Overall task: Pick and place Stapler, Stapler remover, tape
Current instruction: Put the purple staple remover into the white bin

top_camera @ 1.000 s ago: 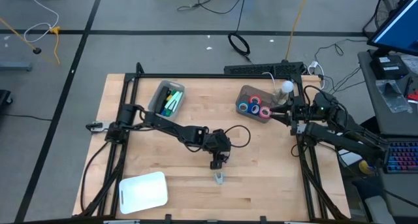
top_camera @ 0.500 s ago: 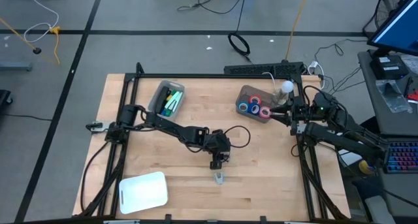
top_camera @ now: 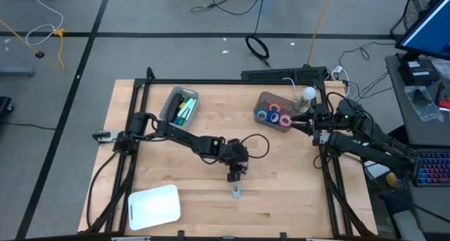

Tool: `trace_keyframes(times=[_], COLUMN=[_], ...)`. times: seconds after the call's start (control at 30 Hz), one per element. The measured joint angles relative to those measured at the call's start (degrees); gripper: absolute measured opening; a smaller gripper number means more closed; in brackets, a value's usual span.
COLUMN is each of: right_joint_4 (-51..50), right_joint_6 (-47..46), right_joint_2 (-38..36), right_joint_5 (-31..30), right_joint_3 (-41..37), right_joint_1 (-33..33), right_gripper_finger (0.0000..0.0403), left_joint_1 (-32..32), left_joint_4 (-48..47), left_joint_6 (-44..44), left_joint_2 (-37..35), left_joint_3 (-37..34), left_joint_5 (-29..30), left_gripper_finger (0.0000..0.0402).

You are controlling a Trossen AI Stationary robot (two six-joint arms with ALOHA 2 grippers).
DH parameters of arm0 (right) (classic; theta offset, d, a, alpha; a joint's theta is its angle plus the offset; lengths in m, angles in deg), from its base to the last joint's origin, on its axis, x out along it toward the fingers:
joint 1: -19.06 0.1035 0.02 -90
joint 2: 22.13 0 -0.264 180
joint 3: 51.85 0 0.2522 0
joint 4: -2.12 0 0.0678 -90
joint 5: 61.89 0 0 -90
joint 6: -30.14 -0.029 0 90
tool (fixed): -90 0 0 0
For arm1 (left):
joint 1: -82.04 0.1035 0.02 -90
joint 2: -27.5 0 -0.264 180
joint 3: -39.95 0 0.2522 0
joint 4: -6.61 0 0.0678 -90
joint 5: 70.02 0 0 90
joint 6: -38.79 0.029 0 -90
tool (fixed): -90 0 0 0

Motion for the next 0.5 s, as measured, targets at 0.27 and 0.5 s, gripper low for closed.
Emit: trace_keyframes(times=[0.27, 0.5], right_joint_4=[0.02, 0.00], right_joint_6=[-0.02, -0.02], right_joint_2=[0.00, 0.00], right_joint_5=[0.00, 0.00], right_joint_3=[0.00, 0.00], right_joint_1=[0.00, 0.00], right_gripper_finger=[0.0130, 0.0130], left_joint_1=[0.00, 0.00], left_joint_4=[-0.06, -0.28], left_joint_6=[-0.10, -0.10], left_joint_2=[0.00, 0.00], left_joint_3=[0.00, 0.00], left_joint_5=[0.02, 0.27], left_gripper_finger=[0.0131, 0.0131])
